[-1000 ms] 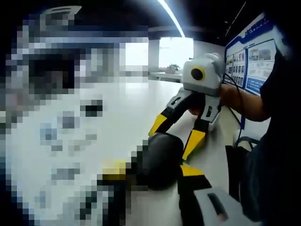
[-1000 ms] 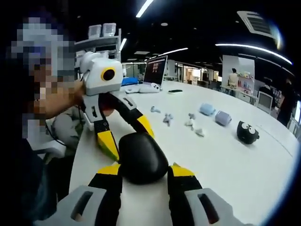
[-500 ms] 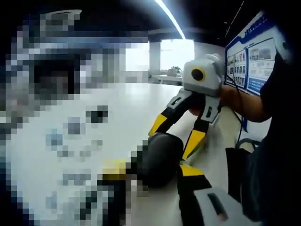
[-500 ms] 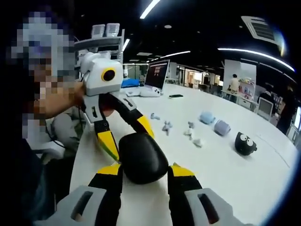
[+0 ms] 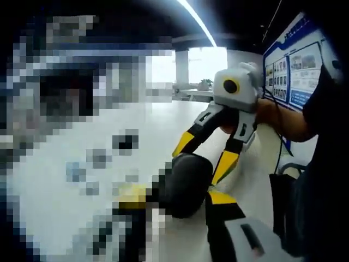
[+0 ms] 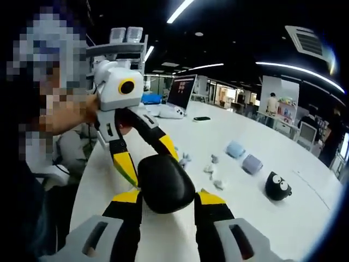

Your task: Pick up the earbuds from the table and place the earbuds into the earbud case

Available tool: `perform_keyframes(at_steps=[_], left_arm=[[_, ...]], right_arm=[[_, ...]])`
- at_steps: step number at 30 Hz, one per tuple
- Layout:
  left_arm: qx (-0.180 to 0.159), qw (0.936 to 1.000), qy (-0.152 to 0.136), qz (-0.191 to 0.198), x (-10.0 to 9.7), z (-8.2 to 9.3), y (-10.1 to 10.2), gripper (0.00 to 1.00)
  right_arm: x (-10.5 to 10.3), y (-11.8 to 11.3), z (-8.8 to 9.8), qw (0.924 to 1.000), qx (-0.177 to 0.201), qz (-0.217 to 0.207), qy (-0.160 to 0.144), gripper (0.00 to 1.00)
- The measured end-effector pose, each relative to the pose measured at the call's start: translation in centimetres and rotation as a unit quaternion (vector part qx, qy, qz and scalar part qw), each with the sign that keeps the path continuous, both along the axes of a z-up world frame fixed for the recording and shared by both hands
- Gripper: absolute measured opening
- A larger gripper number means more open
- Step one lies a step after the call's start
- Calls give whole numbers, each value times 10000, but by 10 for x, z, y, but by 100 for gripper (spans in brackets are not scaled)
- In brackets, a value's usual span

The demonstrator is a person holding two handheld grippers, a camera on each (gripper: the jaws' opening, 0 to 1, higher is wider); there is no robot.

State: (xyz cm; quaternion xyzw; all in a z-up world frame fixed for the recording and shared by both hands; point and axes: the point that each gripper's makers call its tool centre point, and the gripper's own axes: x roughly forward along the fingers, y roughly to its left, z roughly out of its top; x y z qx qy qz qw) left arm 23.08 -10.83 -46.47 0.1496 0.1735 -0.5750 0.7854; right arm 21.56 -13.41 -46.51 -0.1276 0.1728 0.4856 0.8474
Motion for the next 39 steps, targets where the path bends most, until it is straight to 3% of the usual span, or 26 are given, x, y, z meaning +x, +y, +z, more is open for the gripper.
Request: perform_keyframes(at_steps=[26,29,39], left_arm=[[11,9999,-76,102,102,21,0,43],[-167,9998,16,131,119,24,-2,43],[-138,9997,55,209,172,23,-1,42]], right_arm=[[102,2,22,9997,33,-92,-217,37],[121,1,26,9996,129,-135,-214,38],[170,3,25,9996,88,-229,-172,39]])
